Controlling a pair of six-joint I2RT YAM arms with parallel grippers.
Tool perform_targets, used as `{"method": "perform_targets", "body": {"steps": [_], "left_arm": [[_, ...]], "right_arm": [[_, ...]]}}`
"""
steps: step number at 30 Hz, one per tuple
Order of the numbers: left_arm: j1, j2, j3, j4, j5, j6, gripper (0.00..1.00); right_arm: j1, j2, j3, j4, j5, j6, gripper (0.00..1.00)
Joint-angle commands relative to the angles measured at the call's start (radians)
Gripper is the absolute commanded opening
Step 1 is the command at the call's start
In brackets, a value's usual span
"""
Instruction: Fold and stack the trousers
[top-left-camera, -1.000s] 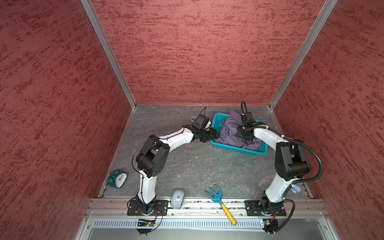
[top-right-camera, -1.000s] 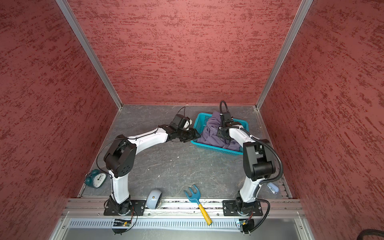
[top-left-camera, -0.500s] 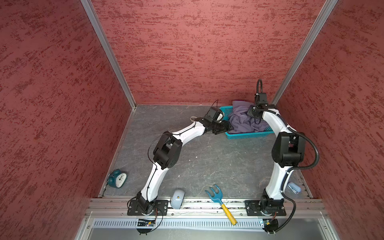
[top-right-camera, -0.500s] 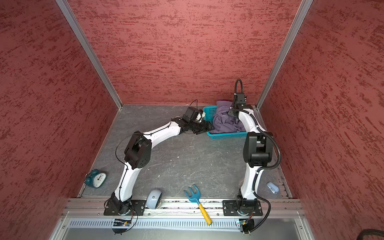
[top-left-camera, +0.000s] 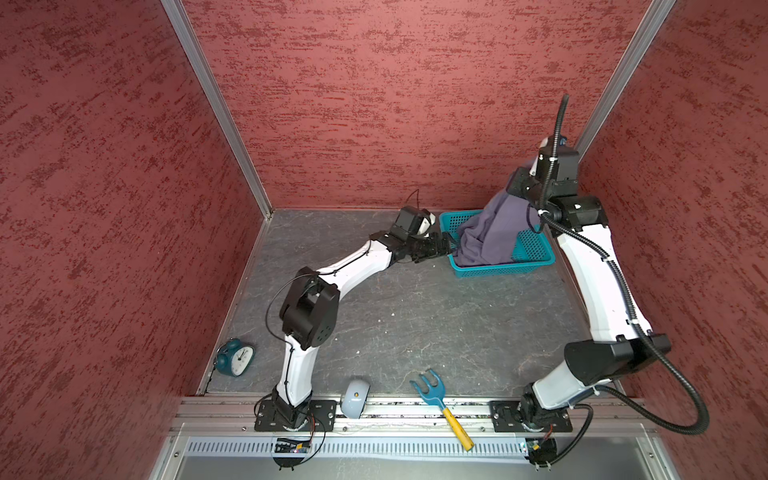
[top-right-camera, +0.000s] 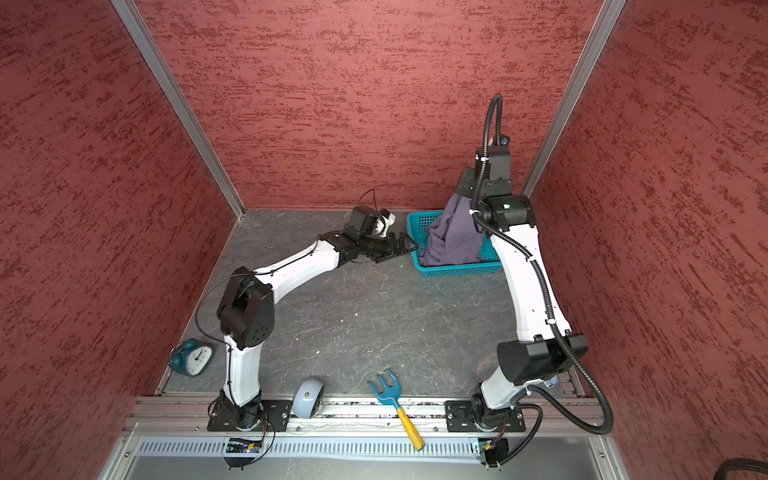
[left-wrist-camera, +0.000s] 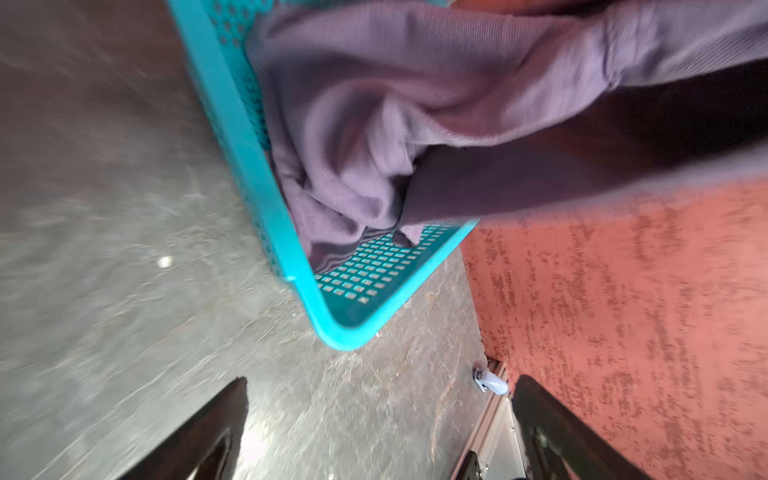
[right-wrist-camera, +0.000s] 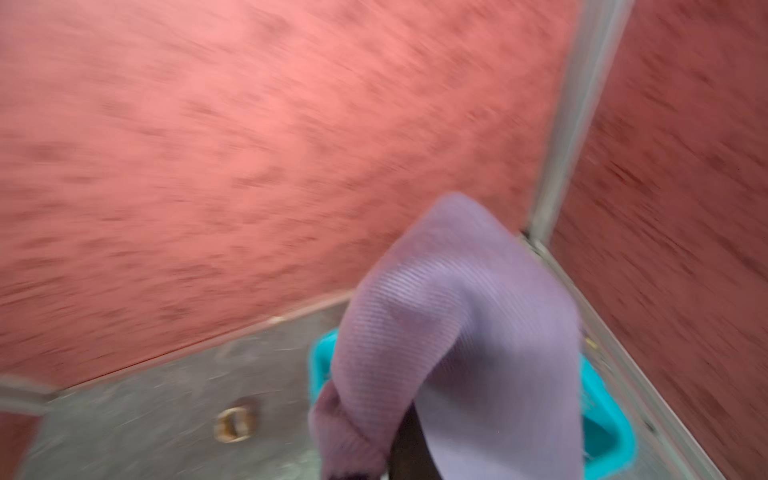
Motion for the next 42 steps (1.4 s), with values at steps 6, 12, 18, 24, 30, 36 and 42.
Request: {"method": "perform_targets", "body": {"steps": [6, 12, 18, 24, 30, 36, 42], "left_arm": [[0.136, -0.361, -0.283, 0.07, -0.133, 0.02, 1.0], [0.22, -0.524, -0.405, 0.011, -0.174, 0.039, 1.0], [0.311, -0.634, -0.505, -0.042, -0.185, 0.033, 0.99], [0.356, -0.689, -0.548, -0.108, -0.211, 0.065, 0.99], [0.36, -0.687, -0.543, -0.161, -0.259, 0.081, 1.0], [0.242, -0.604, -0.446, -0.198, -0.349, 0.161, 0.99], [0.017, -0.427, -0.276, -0.244, -0.426, 0.29, 0.99]], "right_arm": [[0.312, 0.055, 0.354, -0.022, -0.098, -0.109, 0.0], [0.5, 0.137, 0.454, 0.036, -0.236, -0.14, 0.0], [0.565, 0.247, 0.441, -0.056, -0.319, -0.136, 0.0], [0.587, 0.245, 0.14, -0.064, -0.332, -0.115, 0.1], [0.59, 0.082, -0.319, 0.09, -0.314, -0.05, 0.51], [0.532, -0.163, -0.635, 0.136, -0.114, 0.058, 0.64], [0.218, -0.374, -0.822, 0.088, -0.114, 0.234, 0.73]]}}
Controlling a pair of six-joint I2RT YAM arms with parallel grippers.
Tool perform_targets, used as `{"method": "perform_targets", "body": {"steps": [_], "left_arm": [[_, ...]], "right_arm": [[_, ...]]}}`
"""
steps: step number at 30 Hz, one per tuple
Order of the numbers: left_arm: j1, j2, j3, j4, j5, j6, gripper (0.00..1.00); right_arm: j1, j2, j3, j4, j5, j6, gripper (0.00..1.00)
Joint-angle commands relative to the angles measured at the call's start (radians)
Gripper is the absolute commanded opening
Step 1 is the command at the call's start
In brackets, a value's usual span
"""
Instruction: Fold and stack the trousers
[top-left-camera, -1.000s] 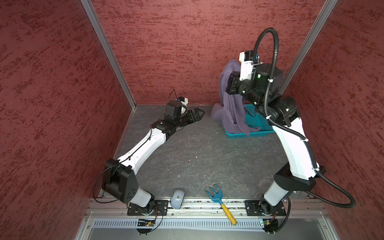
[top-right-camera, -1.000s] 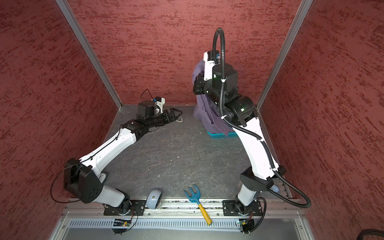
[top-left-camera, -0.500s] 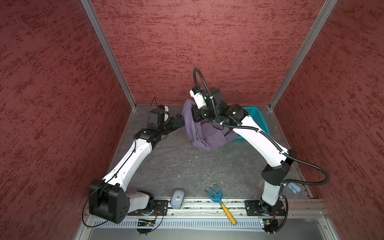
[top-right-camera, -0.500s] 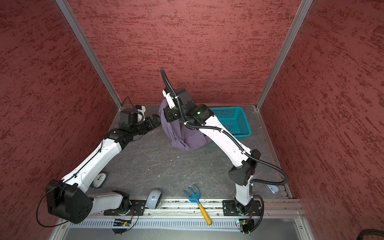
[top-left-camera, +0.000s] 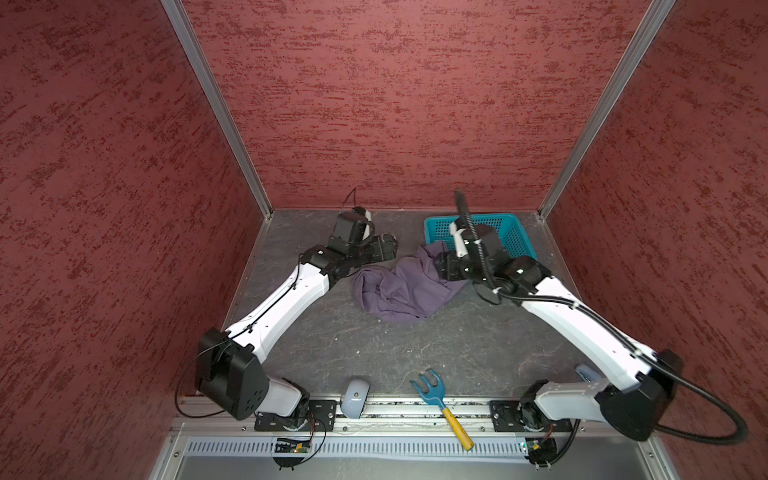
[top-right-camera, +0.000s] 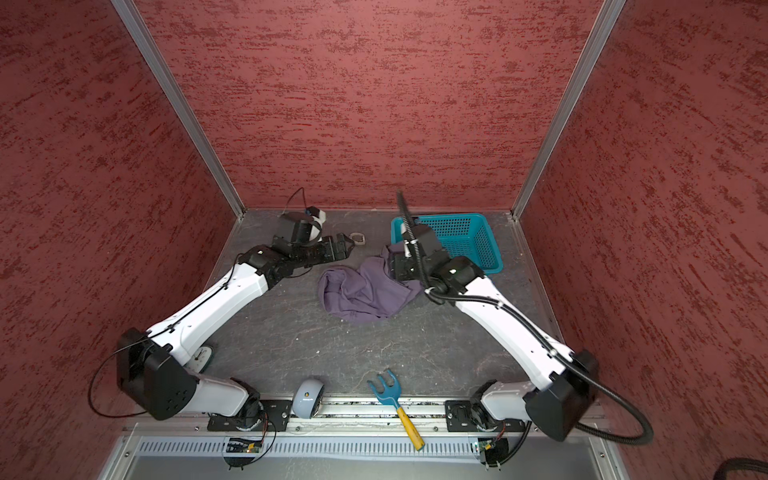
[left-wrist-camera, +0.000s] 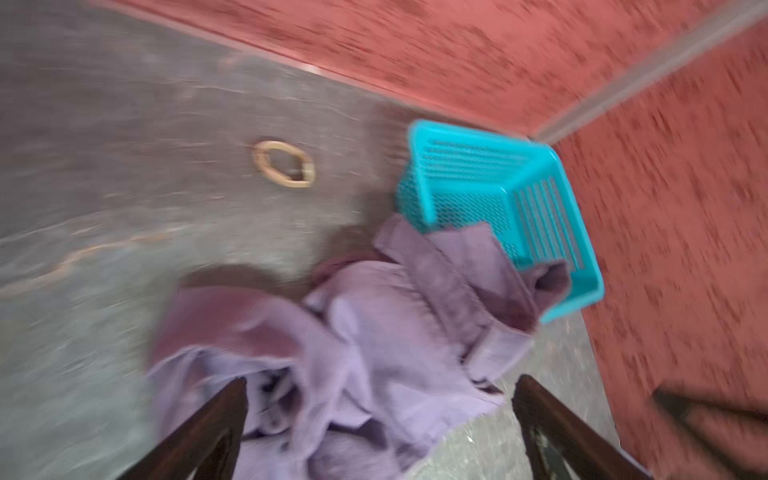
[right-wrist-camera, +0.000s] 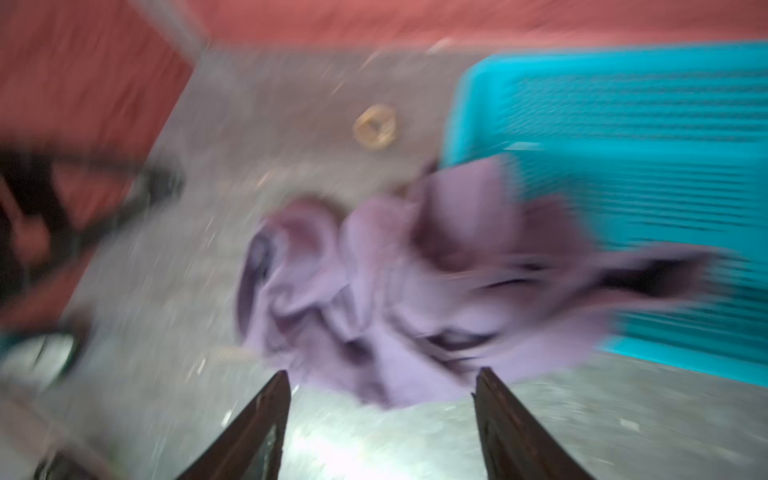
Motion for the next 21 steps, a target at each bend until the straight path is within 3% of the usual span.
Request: {"method": "perform_targets", "body": {"steps": [1, 4, 8, 15, 18, 21], "left_arm": [[-0.093, 0.085, 0.081, -0.043, -0.056, 0.114, 0.99], [-0.168, 0.192, 0.172, -0.08, -0.067, 0.168, 1.0], [-0.266, 0.345, 0.329, -0.153, -0.079, 0.24, 0.99], [-0.377, 0.544, 0.57, -0.211, -0.151, 0.342, 0.99], [-0.387, 0.628, 0.664, -0.235, -0.169, 0.369, 0.99], [-0.378, 0.715, 0.745, -0.265, -0.179, 0.357, 1.0]], "right_arm": [[-0.165, -0.045, -0.072, -0.018, 0.037, 0.128, 0.74], [-0.289, -0.04, -0.107, -0.052, -0.023, 0.131, 0.75], [-0.402, -0.018, -0.181, 0.038, -0.219, 0.109, 0.59], [-0.457, 0.08, -0.208, 0.157, -0.35, 0.122, 0.58], [-0.473, 0.111, -0.2, 0.19, -0.41, 0.137, 0.57], [-0.477, 0.105, -0.207, 0.197, -0.399, 0.137, 0.56]]}}
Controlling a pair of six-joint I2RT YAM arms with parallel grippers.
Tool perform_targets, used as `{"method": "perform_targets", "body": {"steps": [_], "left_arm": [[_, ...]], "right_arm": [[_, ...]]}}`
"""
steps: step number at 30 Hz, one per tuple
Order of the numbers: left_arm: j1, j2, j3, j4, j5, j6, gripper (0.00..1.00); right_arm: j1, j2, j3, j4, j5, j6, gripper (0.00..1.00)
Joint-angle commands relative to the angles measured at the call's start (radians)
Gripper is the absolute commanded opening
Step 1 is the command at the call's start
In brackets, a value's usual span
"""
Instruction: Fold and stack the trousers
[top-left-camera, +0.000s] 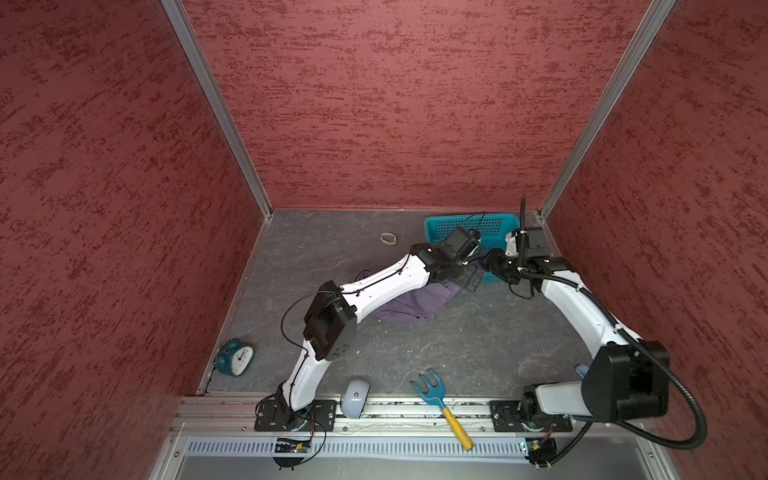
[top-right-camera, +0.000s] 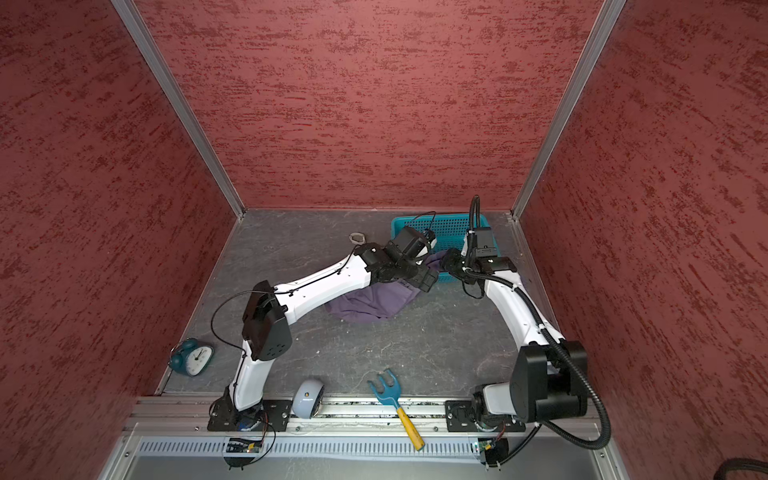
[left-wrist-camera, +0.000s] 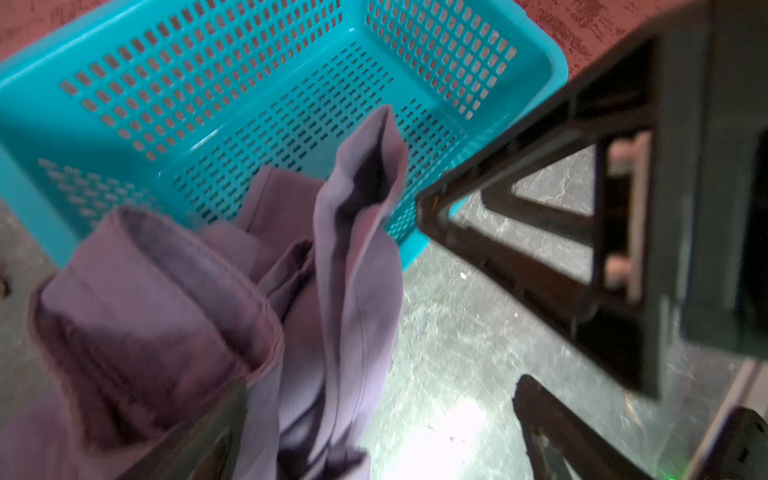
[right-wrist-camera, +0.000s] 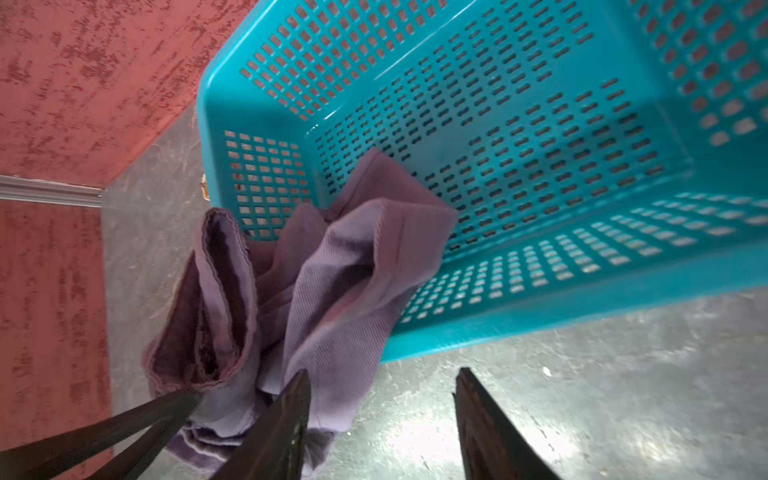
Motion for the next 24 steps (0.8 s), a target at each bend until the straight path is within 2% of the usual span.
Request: {"method": "perform_targets", "body": {"steps": [1, 4, 6, 8, 10, 13, 14, 15, 17, 20, 22, 24], "left_arm": [[0.024, 0.084, 0.08, -0.06, -0.026, 0.026, 1.0], [0.031, 0.14, 0.135, -0.074, -0.016, 0.019, 0.98], [0.034, 0.167, 0.16, -0.074, -0.006, 0.015, 0.92], [0.038, 0.184, 0.184, -0.074, 0.01, 0.003, 0.74], [0.047, 0.192, 0.206, -0.075, 0.023, -0.023, 0.38], [0.066, 0.164, 0.228, -0.08, 0.078, -0.054, 0.27], [0.072, 0.143, 0.227, -0.077, 0.09, -0.059, 0.06], [0.079, 0.114, 0.223, -0.075, 0.093, -0.064, 0.0], [0.096, 0.056, 0.207, -0.074, 0.112, -0.069, 0.0], [0.144, -0.076, 0.122, -0.056, 0.152, -0.096, 0.0], [0.182, -0.199, -0.005, -0.007, 0.158, -0.117, 0.0], [0.231, -0.353, -0.174, 0.074, 0.142, -0.146, 0.0]], "right_arm": [[-0.012, -0.019, -0.003, 0.055, -0.038, 0.014, 0.56], [-0.019, -0.055, -0.021, 0.033, -0.014, 0.0, 0.57], [-0.024, -0.084, -0.036, 0.015, 0.017, -0.003, 0.57], [-0.031, -0.111, -0.048, 0.0, 0.023, -0.001, 0.57], [-0.033, -0.143, -0.061, -0.008, 0.027, -0.003, 0.58], [-0.037, -0.171, -0.067, -0.027, 0.053, -0.006, 0.58], [-0.036, -0.175, -0.061, -0.037, 0.059, -0.009, 0.58], [-0.037, -0.173, -0.055, -0.046, 0.063, -0.014, 0.58], [-0.037, -0.168, -0.047, -0.051, 0.067, -0.022, 0.57], [-0.036, -0.138, -0.017, -0.053, 0.056, -0.017, 0.48], [-0.028, -0.115, 0.006, -0.042, 0.037, -0.013, 0.41], [0.003, -0.09, 0.042, -0.048, 0.081, -0.019, 0.38]]}}
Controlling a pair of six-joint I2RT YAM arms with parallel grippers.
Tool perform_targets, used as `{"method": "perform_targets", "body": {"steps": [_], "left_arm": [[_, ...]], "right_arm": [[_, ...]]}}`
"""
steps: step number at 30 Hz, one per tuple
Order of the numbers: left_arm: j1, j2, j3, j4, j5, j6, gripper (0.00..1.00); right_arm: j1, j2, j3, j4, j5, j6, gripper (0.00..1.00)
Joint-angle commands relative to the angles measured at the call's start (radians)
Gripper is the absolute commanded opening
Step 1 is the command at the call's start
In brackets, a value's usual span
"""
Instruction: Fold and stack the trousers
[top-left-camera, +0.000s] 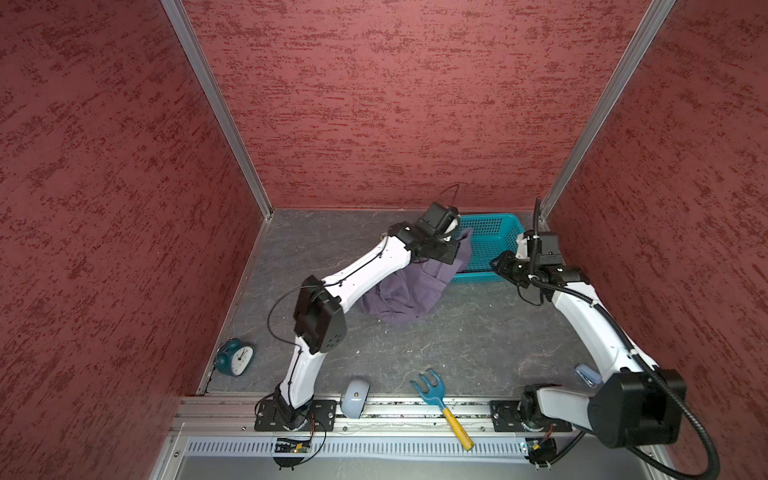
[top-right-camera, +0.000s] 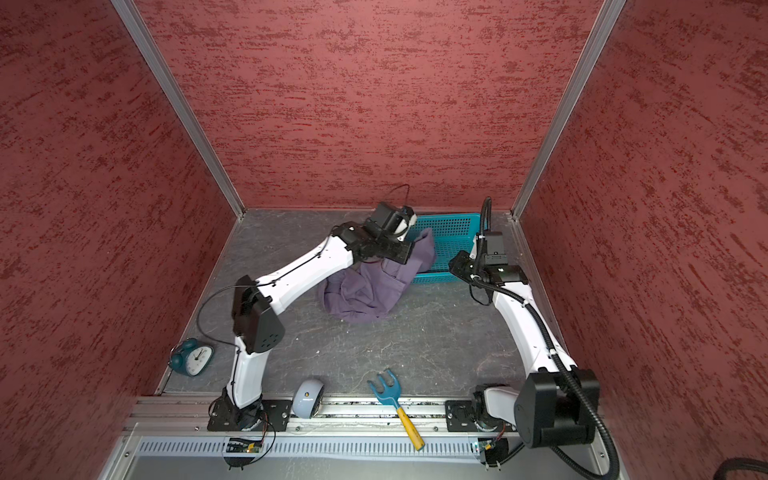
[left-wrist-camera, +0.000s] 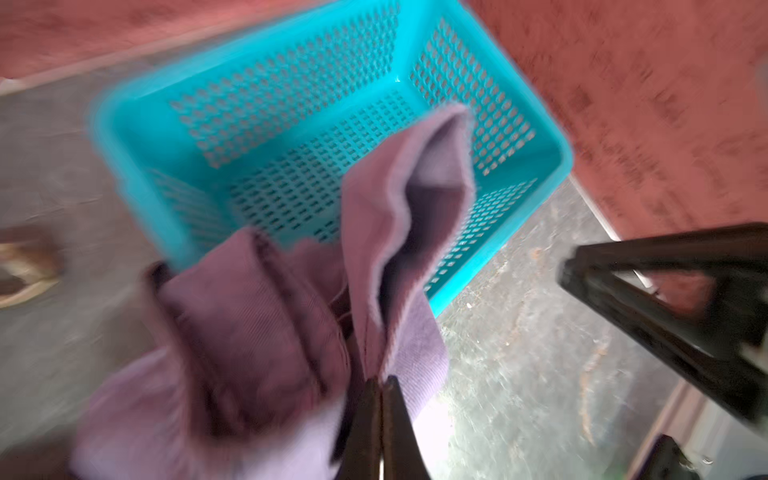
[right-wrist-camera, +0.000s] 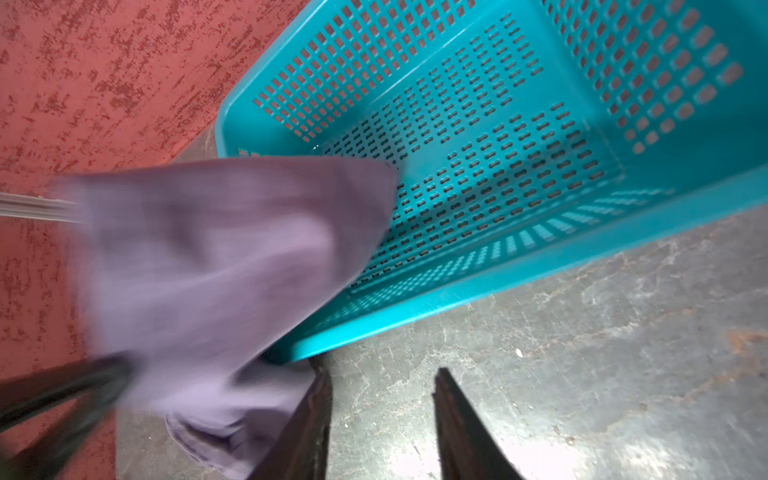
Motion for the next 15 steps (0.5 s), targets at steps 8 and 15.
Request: {"method": "perform_targets", "body": {"steps": [8, 15], "left_arm": [[0.281, -0.707, -0.635, 0.136, -0.138, -0.179, 0.0], [0.414, -0.884, -0.883, -0.003, -0.223, -0.32, 0.22]], "right_arm": [[0.278, 0.234, 0.286, -0.091, 0.309, -0.08, 0.47], [0.404, 0.471, 0.461, -0.108, 0.387, -0.093, 0.65]]}}
